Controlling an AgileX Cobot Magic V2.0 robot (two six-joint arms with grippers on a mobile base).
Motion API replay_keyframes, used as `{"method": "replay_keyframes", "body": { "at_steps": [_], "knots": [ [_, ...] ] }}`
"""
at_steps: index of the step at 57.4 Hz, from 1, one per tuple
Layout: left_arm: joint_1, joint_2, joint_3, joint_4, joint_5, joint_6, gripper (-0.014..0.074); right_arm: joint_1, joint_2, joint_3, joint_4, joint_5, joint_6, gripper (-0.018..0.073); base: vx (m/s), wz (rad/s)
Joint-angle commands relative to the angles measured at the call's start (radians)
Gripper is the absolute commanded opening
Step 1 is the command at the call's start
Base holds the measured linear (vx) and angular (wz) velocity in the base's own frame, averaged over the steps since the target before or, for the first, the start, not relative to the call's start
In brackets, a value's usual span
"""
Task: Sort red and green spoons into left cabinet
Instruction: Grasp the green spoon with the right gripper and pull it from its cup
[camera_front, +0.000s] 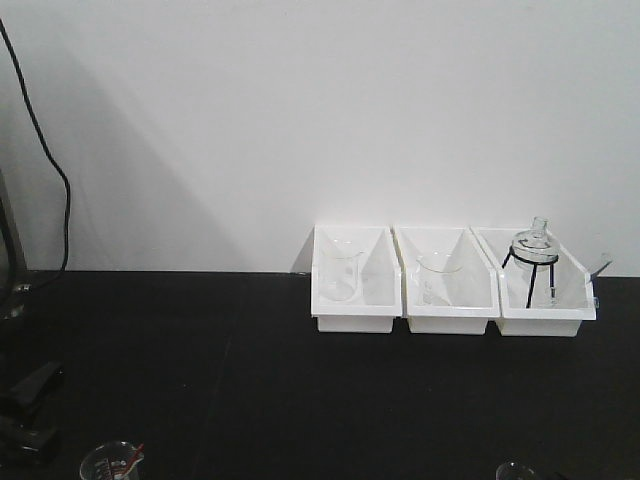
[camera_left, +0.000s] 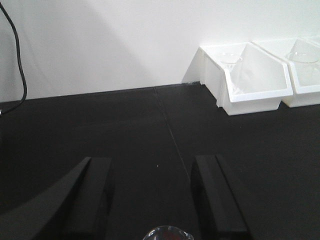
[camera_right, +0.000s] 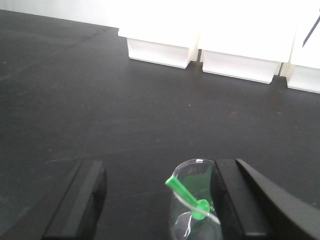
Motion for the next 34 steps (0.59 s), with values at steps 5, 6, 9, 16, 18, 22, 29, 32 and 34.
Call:
{"method": "replay_keyframes", "body": {
  "at_steps": [5,6,9,16,18,22,29,32,34],
  "knots": [
    [-0.007,-0.011,-0.039,-0.001,-0.055,-0.008,0.0459,-0.002,0.034,-0.065,0.004,-0.211,-0.019,0.0493,0.0,0.0],
    [-0.007,-0.011,-0.039,-0.001,-0.053,-0.008,0.0459,-0.002,0.039,-0.071,0.004,-0.211,-0.019,0.0493,0.0,0.0],
    [-0.007,-0.011,-0.039,-0.001,-0.05,-0.008,0.0459,-0.002,0.056,-0.083,0.004,-0.211,-0.019,0.0491,0.0,0.0],
    [-0.007,-0.011,-0.039,-0.001,-0.039,-0.008,0.0459,-0.002,0.087,-0.101,0.006,-0.211,-0.024,0.0491,0.0,0.0],
    [-0.007,-0.011,-0.039,-0.001,-0.038,-0.008,0.0459,-0.002,0.092,-0.107,0.006,-0.211,-0.026,0.0491,0.0,0.0],
    [-0.007,-0.011,-0.039,-0.001,-0.038,-0.007,0.0459,-0.002,0.1,-0.111,0.011,-0.211,-0.033,0.0491,0.0,0.0],
    [-0.007,-0.011,-0.039,-0.001,-0.039,-0.007,0.0459,-0.002,0.116,-0.109,0.035,-0.211,-0.048,0.0488,0.0,0.0],
    [-0.007,-0.011,-0.039,-0.001,-0.039,-0.007,0.0459,-0.002,0.118,-0.109,0.034,-0.211,-0.05,0.0476,0.0,0.0],
    [-0.007,-0.011,-0.039,-0.001,-0.039,-0.007,0.0459,-0.002,0.118,-0.109,0.034,-0.211,-0.052,0.0466,0.0,0.0]
  ]
}}
